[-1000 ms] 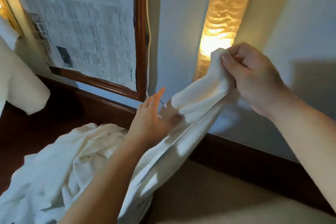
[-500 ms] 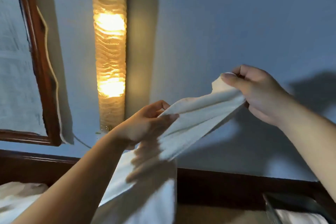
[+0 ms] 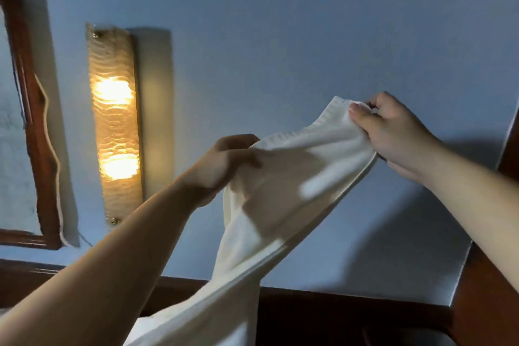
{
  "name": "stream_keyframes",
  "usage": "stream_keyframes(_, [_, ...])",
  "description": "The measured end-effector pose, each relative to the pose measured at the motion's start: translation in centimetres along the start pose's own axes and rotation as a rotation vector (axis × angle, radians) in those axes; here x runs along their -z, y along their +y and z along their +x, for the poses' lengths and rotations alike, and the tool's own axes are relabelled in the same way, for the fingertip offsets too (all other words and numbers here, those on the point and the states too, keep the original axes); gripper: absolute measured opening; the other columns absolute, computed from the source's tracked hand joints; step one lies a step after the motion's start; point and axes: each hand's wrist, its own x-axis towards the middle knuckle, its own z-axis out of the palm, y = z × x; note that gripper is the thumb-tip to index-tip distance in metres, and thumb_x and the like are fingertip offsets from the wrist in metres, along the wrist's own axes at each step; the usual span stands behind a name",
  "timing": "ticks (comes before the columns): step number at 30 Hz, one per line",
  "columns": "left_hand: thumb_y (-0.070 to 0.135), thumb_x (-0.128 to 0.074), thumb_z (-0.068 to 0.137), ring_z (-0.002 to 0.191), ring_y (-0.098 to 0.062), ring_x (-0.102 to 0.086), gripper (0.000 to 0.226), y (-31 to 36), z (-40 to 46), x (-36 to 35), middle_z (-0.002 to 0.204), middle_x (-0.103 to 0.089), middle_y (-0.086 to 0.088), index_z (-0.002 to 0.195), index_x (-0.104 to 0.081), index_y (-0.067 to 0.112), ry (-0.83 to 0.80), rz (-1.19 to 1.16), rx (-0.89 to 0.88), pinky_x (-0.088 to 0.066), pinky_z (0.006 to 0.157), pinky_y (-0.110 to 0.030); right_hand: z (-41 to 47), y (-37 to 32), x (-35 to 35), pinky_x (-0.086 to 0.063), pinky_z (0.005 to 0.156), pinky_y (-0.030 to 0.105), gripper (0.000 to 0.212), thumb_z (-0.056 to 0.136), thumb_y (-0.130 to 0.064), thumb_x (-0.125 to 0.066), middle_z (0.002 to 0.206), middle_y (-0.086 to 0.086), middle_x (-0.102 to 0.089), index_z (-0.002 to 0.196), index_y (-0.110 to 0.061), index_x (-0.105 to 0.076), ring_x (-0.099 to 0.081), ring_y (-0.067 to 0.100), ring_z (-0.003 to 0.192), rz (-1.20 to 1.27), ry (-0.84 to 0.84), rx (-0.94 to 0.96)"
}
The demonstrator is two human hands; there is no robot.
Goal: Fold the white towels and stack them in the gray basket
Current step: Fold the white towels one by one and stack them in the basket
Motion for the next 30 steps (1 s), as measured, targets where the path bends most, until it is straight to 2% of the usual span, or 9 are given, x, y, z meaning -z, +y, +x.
stream_keyframes(4, [0.045, -0.081, 0.087, 0.065, -0.011, -0.06, 0.028, 3.2, 0.9, -0.1, 0.073, -0.067, 0.006, 0.08, -0.07, 0.019, 0.219, 0.732, -0.228, -0.044, 0.059, -0.026, -0.8, -0.7, 1.9, -0.041, 0.07, 0.032, 0.038, 0.091, -0.058, -0.069, 0.093, -0.006, -0.062, 0.106, -0.025, -0.059, -0.055, 0.011, 0.081, -0.084, -0.116, 0.022])
stream_keyframes(7, [0.066, -0.086, 0.065, 0.07, -0.004, -0.063, 0.047, 5.9, 0.5, 1.2, 0.081, -0.067, 0.011, 0.091, -0.069, 0.03, 0.095, 1.04, -0.235, -0.05, 0.061, -0.026, -2.0, -1.4, 2.9, -0.048, 0.075, 0.026, 0.063, 0.063, -0.066, -0.089, 0.101, -0.009, -0.073, 0.111, -0.028, -0.07, -0.067, 0.007, 0.088, -0.079, -0.287, -0.022])
stream_keyframes(11, [0.049, -0.085, 0.078, 0.077, -0.017, -0.061, 0.033, 6.8, -0.3, 3.0, 0.082, -0.059, 0.007, 0.092, -0.073, 0.022, 0.029, 1.366, -0.25, -0.046, 0.065, -0.032, -3.2, -2.0, 2.8, -0.042, 0.059, 0.024, 0.05, 0.061, -0.054, -0.094, 0.065, -0.007, -0.069, 0.081, -0.015, -0.071, -0.059, 0.007, 0.056, -0.277, -0.349, -0.07])
stream_keyframes(13, [0.033, -0.082, 0.088, 0.079, -0.023, -0.06, 0.02, 5.9, -1.0, 3.9, 0.086, -0.058, 0.001, 0.096, -0.077, 0.015, 0.08, 1.352, -0.283, -0.043, 0.068, -0.031, -3.6, -2.2, 2.8, -0.036, 0.056, 0.025, 0.052, 0.06, -0.053, -0.096, 0.064, -0.006, -0.063, 0.078, -0.014, -0.067, -0.052, 0.01, 0.056, -0.36, -0.274, -0.034])
stream_keyframes(15, [0.02, -0.079, 0.091, 0.078, -0.022, -0.061, 0.012, 4.5, -2.2, 5.2, 0.092, -0.061, -0.001, 0.102, -0.079, 0.015, 0.182, 1.245, -0.289, -0.05, 0.07, -0.033, -3.9, -2.9, 2.7, -0.04, 0.06, 0.027, 0.047, 0.062, -0.052, -0.095, 0.084, -0.009, -0.069, 0.089, -0.024, -0.071, -0.059, 0.011, 0.073, -0.455, -0.214, -0.006])
stream_keyframes(18, [0.004, -0.07, 0.093, 0.084, -0.019, -0.062, 0.022, 1.5, -4.4, 7.3, 0.1, -0.065, 0.0, 0.108, -0.077, 0.017, 0.31, 1.142, -0.197, -0.056, 0.075, -0.035, -4.1, -4.1, 2.7, -0.04, 0.075, 0.03, 0.06, 0.065, -0.053, -0.094, 0.107, -0.008, -0.066, 0.112, -0.025, -0.07, -0.06, 0.018, 0.099, -0.632, -0.191, 0.019])
stream_keyframes(22, [0.0, -0.056, 0.099, 0.085, -0.027, -0.066, 0.029, -3.6, -8.4, 11.0, 0.102, -0.074, -0.006, 0.113, -0.076, 0.017, 0.469, 1.065, 0.007, -0.056, 0.076, -0.037, -5.0, -4.3, 2.5, -0.034, 0.058, 0.031, 0.048, 0.069, -0.052, -0.092, 0.076, 0.002, -0.064, 0.078, -0.012, -0.066, -0.061, 0.024, 0.075, -0.712, -0.165, 0.01])
stream_keyframes(27, [0.009, -0.049, 0.107, 0.079, -0.026, -0.067, 0.02, -6.8, -13.2, 13.8, 0.092, -0.069, -0.005, 0.117, -0.064, 0.018, 0.514, 0.916, 0.124, -0.06, 0.068, -0.04, -6.5, -4.9, 0.4, -0.023, 0.055, 0.035, 0.056, 0.075, -0.045, -0.089, 0.064, 0.0, -0.042, 0.069, -0.011, -0.044, -0.038, 0.02, 0.059, -0.604, -0.055, 0.069])
stream_keyframes(30, [0.018, -0.047, 0.109, 0.083, -0.029, -0.067, 0.015, -5.8, -13.8, 14.6, 0.093, -0.069, -0.006, 0.109, -0.06, 0.027, 0.561, 0.79, 0.181, -0.059, 0.076, -0.048, -6.8, -5.4, -0.4, -0.03, 0.056, 0.034, 0.049, 0.081, -0.04, -0.085, 0.067, 0.001, -0.05, 0.072, -0.013, -0.045, -0.049, 0.023, 0.063, -0.575, 0.008, 0.101])
